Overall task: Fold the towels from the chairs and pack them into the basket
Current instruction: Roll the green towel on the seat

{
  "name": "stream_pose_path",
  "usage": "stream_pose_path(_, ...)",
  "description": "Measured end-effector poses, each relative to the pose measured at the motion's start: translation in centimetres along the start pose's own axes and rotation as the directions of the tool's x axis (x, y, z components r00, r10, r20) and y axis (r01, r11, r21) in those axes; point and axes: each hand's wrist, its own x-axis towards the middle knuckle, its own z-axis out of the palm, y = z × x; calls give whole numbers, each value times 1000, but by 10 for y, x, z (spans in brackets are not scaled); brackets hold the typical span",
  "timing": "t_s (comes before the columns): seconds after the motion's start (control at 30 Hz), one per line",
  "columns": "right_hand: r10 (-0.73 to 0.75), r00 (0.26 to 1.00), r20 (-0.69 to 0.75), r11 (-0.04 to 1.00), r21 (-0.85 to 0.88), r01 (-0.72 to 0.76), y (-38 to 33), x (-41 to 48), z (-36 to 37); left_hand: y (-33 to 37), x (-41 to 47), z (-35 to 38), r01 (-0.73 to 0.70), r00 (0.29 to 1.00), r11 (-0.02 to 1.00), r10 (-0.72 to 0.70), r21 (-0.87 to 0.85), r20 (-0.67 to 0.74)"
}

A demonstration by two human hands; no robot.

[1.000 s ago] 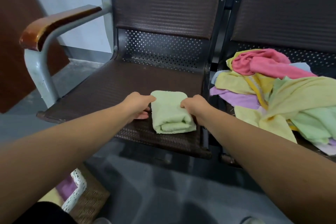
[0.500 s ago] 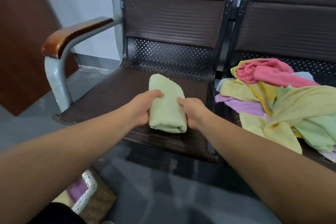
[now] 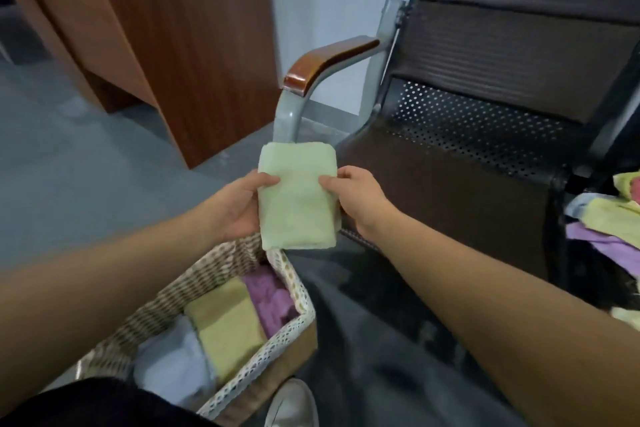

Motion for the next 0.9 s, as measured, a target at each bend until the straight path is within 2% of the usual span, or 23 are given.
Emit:
stream_pose_path(0.13,4,997,80,982,-187,11,28,10,72,-31,-16,-83,50,999,999,-49,21,-21)
stream_pose_path(0.2,43,989,140,964,-264,-4,47,13,100,-53,-22,-116,97,993,995,-95,31,-74)
stream_pose_path(0.33,125,965,232,884,-467,-2,86,17,134,-109,-28,-161,180,974,984,-179,-4,-137)
stream_pose_path(0.43,149,955,258,781,-622,47,113,15,146,-150,-23,-178,248,958,969,-243,12,-154)
stream_pose_path(0.53,89,964,251,648,-750,135,138,19,154,-176,-11,-178,263,948,964,-252,34,-195)
stream_pose_path(0.6,82,965,247,567,-809,159,151,25,163,-185,-1,-177,229,955,954,-183,194,-232)
stream_pose_path(0.63,97,963,252,541,-826,162,156,28,167,-190,4,-179,214,962,899,-126,383,-242)
stream_pose_path(0.67,117,960,254,517,-841,159,160,30,171,-197,8,-184,186,974,761,-61,621,-217)
stream_pose_path(0.7,138,958,251,478,-864,158,166,32,174,-205,12,-190,133,989,566,-16,814,-150)
stream_pose_path(0.73,157,955,250,425,-890,164,171,36,176,-215,15,-197,69,997,359,-2,931,-74)
stream_pose_path(0.77,159,953,257,372,-910,183,177,40,178,-225,17,-206,22,1000,185,-18,982,-19)
stream_pose_path(0.8,153,952,266,332,-921,204,183,44,180,-233,18,-213,-11,999,63,-48,998,14)
stream_pose_path(0.83,148,951,272,313,-925,216,188,48,180,-237,17,-218,-28,997,-16,-73,999,27)
stream_pose_path(0.9,183,935,304,297,-924,242,198,55,182,-244,18,-227,-28,995,-80,-101,996,20)
